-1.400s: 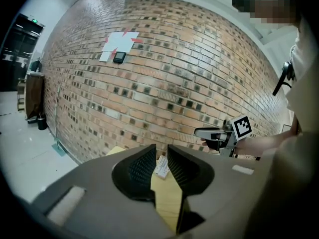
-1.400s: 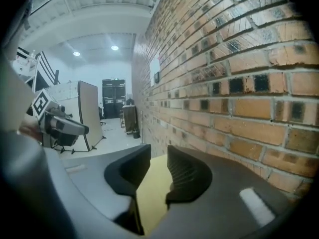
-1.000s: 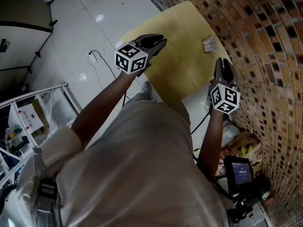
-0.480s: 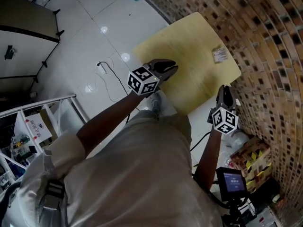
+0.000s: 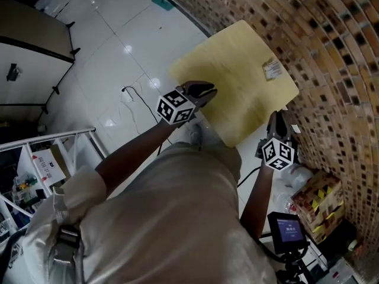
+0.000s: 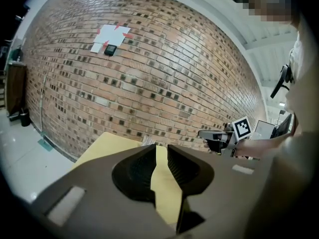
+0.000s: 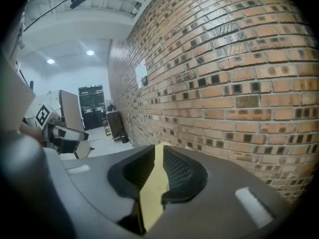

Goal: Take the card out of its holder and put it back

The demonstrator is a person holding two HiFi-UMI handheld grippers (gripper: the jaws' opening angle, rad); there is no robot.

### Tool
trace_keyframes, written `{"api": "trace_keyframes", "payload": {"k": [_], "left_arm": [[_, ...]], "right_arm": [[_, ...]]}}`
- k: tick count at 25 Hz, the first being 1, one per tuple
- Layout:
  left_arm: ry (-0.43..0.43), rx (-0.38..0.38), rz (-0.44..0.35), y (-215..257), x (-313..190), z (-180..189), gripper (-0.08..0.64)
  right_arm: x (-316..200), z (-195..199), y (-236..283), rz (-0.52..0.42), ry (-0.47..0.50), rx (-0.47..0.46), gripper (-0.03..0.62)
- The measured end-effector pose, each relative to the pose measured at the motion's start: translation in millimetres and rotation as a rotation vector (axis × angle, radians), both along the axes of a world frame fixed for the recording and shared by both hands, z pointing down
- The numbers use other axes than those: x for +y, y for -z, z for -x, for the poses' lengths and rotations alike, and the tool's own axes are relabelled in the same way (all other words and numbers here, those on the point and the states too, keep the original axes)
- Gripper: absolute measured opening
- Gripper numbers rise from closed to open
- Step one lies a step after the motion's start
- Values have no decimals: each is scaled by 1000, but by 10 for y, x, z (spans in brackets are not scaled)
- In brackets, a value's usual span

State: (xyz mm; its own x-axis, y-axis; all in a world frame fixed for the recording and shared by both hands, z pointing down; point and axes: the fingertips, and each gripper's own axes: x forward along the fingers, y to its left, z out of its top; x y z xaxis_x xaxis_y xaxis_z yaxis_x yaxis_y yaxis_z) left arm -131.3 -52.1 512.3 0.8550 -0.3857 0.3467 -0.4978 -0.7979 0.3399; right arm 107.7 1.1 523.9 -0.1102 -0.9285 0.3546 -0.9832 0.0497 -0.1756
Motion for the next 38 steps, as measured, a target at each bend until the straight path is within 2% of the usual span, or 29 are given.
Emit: {"api": "trace_keyframes", "payload": {"k": [8, 14, 19, 29, 34, 38], "left_arm": [[64, -50, -18, 76, 283, -103, 92], [49, -94, -27, 101, 654, -319, 92], [57, -124, -35, 33, 994, -471, 92], [86, -171, -3, -163, 1601, -478, 91], [65, -159, -25, -120, 1642, -550, 78], [34, -134, -37, -87, 1576, -686, 78]], "right_arm": [[251, -215, 276, -52, 64, -20, 58], [723, -621, 187, -41, 2, -89, 58], [1169, -737, 171, -45, 7, -118, 58], [1737, -760, 76, -64, 25, -162, 58], [1787, -630, 183, -75, 66, -112, 58], [1781, -589, 315, -94, 54, -105, 58]]}}
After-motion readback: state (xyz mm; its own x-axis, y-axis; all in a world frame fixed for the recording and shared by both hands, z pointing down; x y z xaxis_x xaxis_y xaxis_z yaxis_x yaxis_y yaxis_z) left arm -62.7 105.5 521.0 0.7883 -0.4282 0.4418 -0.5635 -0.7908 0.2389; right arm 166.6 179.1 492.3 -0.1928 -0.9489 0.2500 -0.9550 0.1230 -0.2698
